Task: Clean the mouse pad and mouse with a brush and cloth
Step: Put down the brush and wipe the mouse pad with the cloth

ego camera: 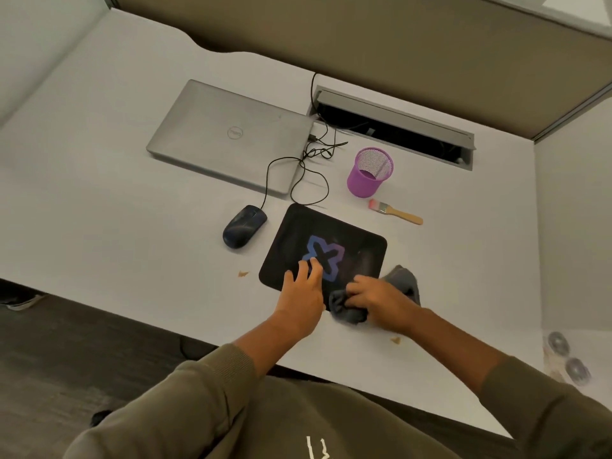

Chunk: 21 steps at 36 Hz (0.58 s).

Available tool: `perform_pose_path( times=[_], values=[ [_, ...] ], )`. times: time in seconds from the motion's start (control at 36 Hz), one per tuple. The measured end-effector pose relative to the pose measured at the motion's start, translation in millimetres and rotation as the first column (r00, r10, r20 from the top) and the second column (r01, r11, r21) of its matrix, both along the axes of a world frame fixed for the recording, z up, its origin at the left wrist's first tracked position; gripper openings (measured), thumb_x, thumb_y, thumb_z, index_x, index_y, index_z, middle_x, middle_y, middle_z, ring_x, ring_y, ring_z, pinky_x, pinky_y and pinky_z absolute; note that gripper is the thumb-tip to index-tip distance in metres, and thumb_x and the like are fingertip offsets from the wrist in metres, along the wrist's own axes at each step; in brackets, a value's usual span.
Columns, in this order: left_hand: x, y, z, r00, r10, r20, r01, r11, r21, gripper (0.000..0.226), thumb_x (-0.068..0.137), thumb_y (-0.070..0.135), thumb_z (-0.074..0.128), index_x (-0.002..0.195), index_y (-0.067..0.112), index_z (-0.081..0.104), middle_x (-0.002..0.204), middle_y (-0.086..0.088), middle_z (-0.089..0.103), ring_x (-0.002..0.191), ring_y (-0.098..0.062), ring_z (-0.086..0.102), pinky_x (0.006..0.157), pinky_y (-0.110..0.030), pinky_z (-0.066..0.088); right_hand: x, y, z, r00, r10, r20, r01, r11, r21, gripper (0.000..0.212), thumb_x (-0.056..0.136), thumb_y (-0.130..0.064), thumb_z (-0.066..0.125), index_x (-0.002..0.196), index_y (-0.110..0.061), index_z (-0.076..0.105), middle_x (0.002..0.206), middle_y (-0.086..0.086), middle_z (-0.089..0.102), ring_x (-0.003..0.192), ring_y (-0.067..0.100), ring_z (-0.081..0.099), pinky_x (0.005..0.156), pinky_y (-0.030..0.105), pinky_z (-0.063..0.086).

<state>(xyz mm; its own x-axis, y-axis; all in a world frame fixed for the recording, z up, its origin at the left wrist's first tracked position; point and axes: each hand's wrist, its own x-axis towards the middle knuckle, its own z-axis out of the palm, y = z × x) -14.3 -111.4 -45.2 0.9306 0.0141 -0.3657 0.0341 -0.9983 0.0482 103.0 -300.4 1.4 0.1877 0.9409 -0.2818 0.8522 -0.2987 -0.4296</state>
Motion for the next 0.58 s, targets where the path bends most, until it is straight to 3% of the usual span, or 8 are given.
perform_pose_path(
  times=[0.06, 0.14, 0.17, 0.28, 0.31, 0.42, 0.53, 0.58],
  values=[
    [0, -1, 0, 1.000, 0.007, -0.004, -0.007, 1.000, -0.013, 0.082, 0.098, 0.053, 0.059, 0.157, 0.005, 0.029, 0.161, -0.021, 0.012, 0.147, -0.044, 0.021, 0.110, -0.057, 0.040, 15, -8, 3, 0.999, -0.041, 0.024, 0.041, 0.999, 0.023, 0.017, 0.092, -0.010, 0.073, 0.106, -0.014, 0.081, 0.097, 0.001, 0.069, 0.086, 0.020, 0.055, 0.071, 0.033, 0.047],
    [2, -2, 2, 0.999, 0.036, 0.003, -0.036, 0.999, -0.036, 0.083, 0.097, 0.053, 0.060, 0.158, 0.008, 0.025, 0.161, -0.019, 0.015, 0.148, -0.042, 0.022, 0.112, -0.057, 0.039, 35, -11, 2, 0.950, -0.306, 0.059, 0.300, 0.949, 0.093, 0.019, 0.088, -0.002, 0.073, 0.103, -0.011, 0.081, 0.097, 0.006, 0.069, 0.090, 0.025, 0.055, 0.076, 0.044, 0.051],
    [1, -2, 2, 0.999, 0.037, 0.002, -0.037, 0.999, -0.036, 0.083, 0.098, 0.053, 0.060, 0.158, 0.008, 0.025, 0.161, -0.019, 0.014, 0.148, -0.042, 0.022, 0.112, -0.057, 0.039, 30, -9, 2, 0.953, -0.296, 0.059, 0.290, 0.952, 0.092, 0.016, 0.088, -0.003, 0.075, 0.101, -0.009, 0.081, 0.096, 0.007, 0.069, 0.088, 0.025, 0.056, 0.074, 0.045, 0.052],
    [0, 0, 3, 1.000, 0.001, -0.010, -0.001, 1.000, 0.011, 0.082, 0.099, 0.053, 0.058, 0.158, 0.005, 0.027, 0.162, -0.020, 0.012, 0.148, -0.044, 0.021, 0.111, -0.056, 0.040, 4, -15, 3, 0.999, 0.040, -0.017, -0.040, 0.999, 0.002, 0.015, 0.090, -0.009, 0.074, 0.103, -0.011, 0.081, 0.093, 0.005, 0.069, 0.082, 0.022, 0.057, 0.068, 0.037, 0.051],
    [0, 0, 3, 1.000, 0.006, -0.010, -0.006, 1.000, 0.001, 0.082, 0.099, 0.053, 0.058, 0.158, 0.006, 0.027, 0.162, -0.019, 0.013, 0.148, -0.043, 0.021, 0.111, -0.056, 0.040, 11, -19, 5, 1.000, 0.029, -0.012, -0.029, 1.000, -0.010, 0.016, 0.091, -0.009, 0.073, 0.104, -0.013, 0.081, 0.095, 0.003, 0.069, 0.085, 0.022, 0.056, 0.070, 0.037, 0.051],
    [2, -1, 3, 0.999, 0.050, -0.009, -0.051, 0.998, -0.041, 0.084, 0.097, 0.054, 0.061, 0.158, 0.010, 0.025, 0.162, -0.016, 0.017, 0.148, -0.040, 0.024, 0.114, -0.055, 0.039, 37, -23, 8, 0.956, -0.289, 0.041, 0.284, 0.954, 0.094, 0.014, 0.087, -0.003, 0.076, 0.098, -0.007, 0.082, 0.092, 0.008, 0.069, 0.086, 0.027, 0.058, 0.072, 0.047, 0.053],
    [2, -1, 3, 0.999, 0.030, -0.018, -0.031, 0.999, -0.013, 0.081, 0.098, 0.053, 0.061, 0.158, 0.009, 0.029, 0.163, -0.017, 0.016, 0.148, -0.041, 0.023, 0.113, -0.055, 0.040, 7, -24, 6, 0.999, -0.044, -0.001, 0.044, 0.999, 0.020, 0.017, 0.086, -0.007, 0.070, 0.098, -0.007, 0.082, 0.091, 0.007, 0.069, 0.083, 0.026, 0.058, 0.067, 0.042, 0.052],
    [2, -1, 3, 0.999, 0.030, -0.020, -0.030, 0.999, -0.020, 0.081, 0.098, 0.053, 0.060, 0.158, 0.009, 0.029, 0.163, -0.017, 0.016, 0.148, -0.041, 0.023, 0.114, -0.055, 0.039, 13, -31, 9, 0.999, -0.036, -0.008, 0.036, 0.999, -0.014, 0.021, 0.088, -0.006, 0.069, 0.104, -0.010, 0.082, 0.097, 0.006, 0.070, 0.088, 0.024, 0.058, 0.072, 0.040, 0.052]
  ],
)
